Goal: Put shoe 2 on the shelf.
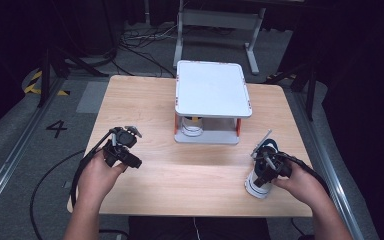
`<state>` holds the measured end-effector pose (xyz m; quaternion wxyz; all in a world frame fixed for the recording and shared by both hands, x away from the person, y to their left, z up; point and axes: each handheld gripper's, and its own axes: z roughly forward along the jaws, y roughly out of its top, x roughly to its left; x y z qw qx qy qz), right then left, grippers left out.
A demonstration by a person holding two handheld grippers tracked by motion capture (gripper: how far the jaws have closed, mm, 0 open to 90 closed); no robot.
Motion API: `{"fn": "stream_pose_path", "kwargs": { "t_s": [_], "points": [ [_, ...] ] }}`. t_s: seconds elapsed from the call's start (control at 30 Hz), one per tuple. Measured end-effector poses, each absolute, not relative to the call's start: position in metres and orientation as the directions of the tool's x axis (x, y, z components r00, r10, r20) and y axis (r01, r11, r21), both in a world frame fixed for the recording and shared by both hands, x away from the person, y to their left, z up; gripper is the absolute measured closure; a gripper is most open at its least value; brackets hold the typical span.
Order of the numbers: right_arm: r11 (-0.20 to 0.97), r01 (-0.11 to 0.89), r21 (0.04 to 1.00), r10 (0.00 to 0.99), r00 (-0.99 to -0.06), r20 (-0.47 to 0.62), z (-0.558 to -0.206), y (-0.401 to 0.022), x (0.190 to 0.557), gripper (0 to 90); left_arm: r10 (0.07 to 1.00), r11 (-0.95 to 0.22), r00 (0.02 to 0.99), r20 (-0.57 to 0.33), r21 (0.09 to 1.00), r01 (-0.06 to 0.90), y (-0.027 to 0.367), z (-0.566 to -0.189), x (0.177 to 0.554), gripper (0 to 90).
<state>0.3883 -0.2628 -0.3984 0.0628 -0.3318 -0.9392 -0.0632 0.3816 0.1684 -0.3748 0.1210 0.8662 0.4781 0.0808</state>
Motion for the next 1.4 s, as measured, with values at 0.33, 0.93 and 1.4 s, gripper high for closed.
{"fn": "stream_pose_path", "kwargs": {
  "t_s": [0.33, 0.93, 1.4],
  "points": [
    [0.831, 0.525, 0.181, 0.520, -0.850, 0.081, -0.363, -0.253, 0.376, 68.8, 0.852, -0.508, 0.523, 0.031, 0.289, 0.811, 0.172, -0.373, 0.376, 35.2],
    [0.940, 0.277, 0.198, 0.280, -0.960, 0.012, -0.356, -0.170, 0.439, 66.9, 0.863, -0.494, 0.504, 0.046, 0.296, 0.818, 0.183, -0.377, 0.363, 35.1],
    [0.979, 0.182, 0.094, 0.192, -0.975, -0.111, -0.384, -0.126, 0.478, 61.5, 0.855, -0.503, 0.519, 0.028, 0.293, 0.813, 0.175, -0.380, 0.367, 34.6]
  ]
}}
